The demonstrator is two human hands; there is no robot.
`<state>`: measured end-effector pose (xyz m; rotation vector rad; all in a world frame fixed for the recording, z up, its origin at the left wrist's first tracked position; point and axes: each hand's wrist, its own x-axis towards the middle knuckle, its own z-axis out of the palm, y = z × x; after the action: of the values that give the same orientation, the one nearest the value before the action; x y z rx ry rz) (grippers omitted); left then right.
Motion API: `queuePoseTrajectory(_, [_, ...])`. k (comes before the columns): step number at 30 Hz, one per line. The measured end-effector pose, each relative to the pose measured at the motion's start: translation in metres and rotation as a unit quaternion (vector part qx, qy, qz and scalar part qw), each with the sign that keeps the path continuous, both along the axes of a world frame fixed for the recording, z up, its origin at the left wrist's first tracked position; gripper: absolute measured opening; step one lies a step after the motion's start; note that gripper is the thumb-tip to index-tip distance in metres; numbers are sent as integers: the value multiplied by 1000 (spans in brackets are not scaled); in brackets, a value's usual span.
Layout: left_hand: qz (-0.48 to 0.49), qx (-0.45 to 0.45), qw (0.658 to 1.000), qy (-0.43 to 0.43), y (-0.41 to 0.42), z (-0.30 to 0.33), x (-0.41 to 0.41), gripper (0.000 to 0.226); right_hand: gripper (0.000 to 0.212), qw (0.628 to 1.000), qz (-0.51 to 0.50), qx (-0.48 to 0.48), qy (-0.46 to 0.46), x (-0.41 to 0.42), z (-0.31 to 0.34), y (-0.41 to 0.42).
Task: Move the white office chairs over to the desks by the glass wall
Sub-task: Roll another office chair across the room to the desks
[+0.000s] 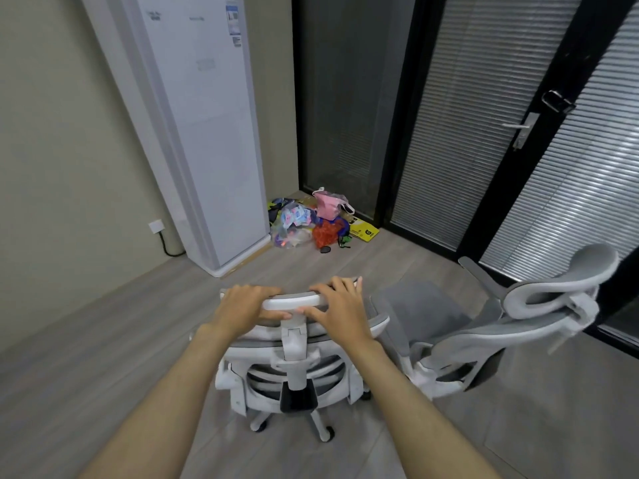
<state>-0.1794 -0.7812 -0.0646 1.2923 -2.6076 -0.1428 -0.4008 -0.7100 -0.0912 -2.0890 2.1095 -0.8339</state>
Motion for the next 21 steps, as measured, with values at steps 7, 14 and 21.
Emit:
queuePoseTrajectory(7, [110,33,993,6,89,-17,15,63,50,1000,9,11,22,20,2,73])
queuePoseTrajectory(14, [98,63,992,52,188,-5,34,51,45,999,18,34,-2,46,9,164])
queuePoseTrajectory(21, [68,12,995,75,283,-18,62,50,52,1000,-1,11,-22,73,13,273])
